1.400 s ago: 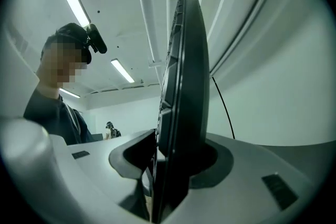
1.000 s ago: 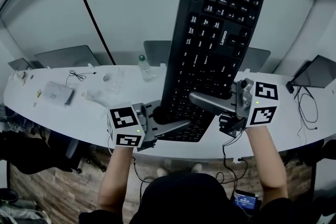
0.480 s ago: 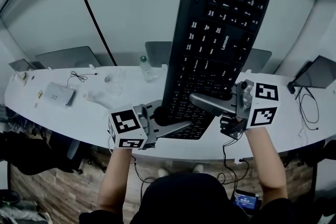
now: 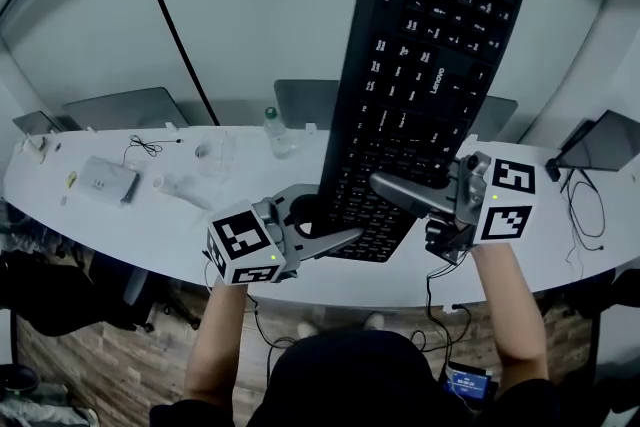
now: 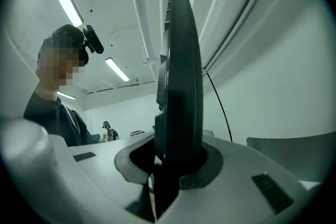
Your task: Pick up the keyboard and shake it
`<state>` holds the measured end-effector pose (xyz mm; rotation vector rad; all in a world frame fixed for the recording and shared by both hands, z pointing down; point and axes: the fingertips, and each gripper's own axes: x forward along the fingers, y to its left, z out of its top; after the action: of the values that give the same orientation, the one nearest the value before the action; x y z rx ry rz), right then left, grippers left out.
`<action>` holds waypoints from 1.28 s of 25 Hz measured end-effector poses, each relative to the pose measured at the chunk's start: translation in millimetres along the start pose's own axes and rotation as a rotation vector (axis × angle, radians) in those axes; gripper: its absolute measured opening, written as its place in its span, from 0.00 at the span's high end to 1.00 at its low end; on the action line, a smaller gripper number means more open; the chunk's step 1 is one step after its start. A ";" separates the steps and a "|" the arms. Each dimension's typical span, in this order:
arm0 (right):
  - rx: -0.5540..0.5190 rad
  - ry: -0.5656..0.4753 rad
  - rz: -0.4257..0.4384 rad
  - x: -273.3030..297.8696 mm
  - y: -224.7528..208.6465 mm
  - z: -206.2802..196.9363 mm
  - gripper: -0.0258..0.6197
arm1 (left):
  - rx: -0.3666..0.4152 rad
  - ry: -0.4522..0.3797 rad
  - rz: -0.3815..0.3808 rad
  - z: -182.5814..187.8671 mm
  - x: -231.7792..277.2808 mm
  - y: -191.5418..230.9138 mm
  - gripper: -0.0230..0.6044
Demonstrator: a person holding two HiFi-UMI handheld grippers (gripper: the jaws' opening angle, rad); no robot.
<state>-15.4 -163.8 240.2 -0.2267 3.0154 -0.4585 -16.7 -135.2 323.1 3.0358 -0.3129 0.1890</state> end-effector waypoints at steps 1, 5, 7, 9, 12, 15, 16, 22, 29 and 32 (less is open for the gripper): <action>-0.008 0.004 -0.013 -0.7 -1.6 -0.3 0.82 | 0.008 0.000 0.015 -1.5 -2.5 3.1 0.67; -0.055 0.037 -0.061 -4.2 -7.8 -1.8 0.82 | 0.053 0.030 0.083 -7.7 -5.3 15.3 0.65; -0.082 0.059 -0.088 -7.1 -12.0 -3.3 0.82 | 0.088 0.043 0.121 -8.4 -5.0 21.2 0.64; -0.106 0.082 -0.118 -10.8 -18.1 -4.5 0.82 | 0.106 0.038 0.149 -7.4 -5.5 27.5 0.64; -0.150 0.123 -0.173 -17.8 -29.0 -6.5 0.82 | 0.117 0.043 0.176 -6.2 -5.3 35.7 0.62; -0.218 0.185 -0.248 -24.6 -39.2 -16.9 0.82 | 0.170 0.064 0.240 -9.8 -7.8 44.2 0.60; -0.242 0.209 -0.274 -26.9 -42.5 -21.6 0.82 | 0.190 0.064 0.263 -11.2 -9.1 47.0 0.60; -0.355 0.334 -0.416 -33.3 -66.0 -38.1 0.82 | 0.239 0.066 0.351 -10.4 -17.6 61.5 0.58; -0.517 0.499 -0.620 -45.9 -98.4 -46.3 0.82 | 0.293 0.070 0.486 -2.6 -33.3 83.3 0.56; -0.601 0.578 -0.714 -53.6 -114.6 -48.7 0.82 | 0.338 0.073 0.572 2.0 -37.5 93.0 0.54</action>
<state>47.6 -249.5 324.3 -1.4576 3.4399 0.4714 -72.2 -218.7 322.8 3.1537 -1.2539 0.4233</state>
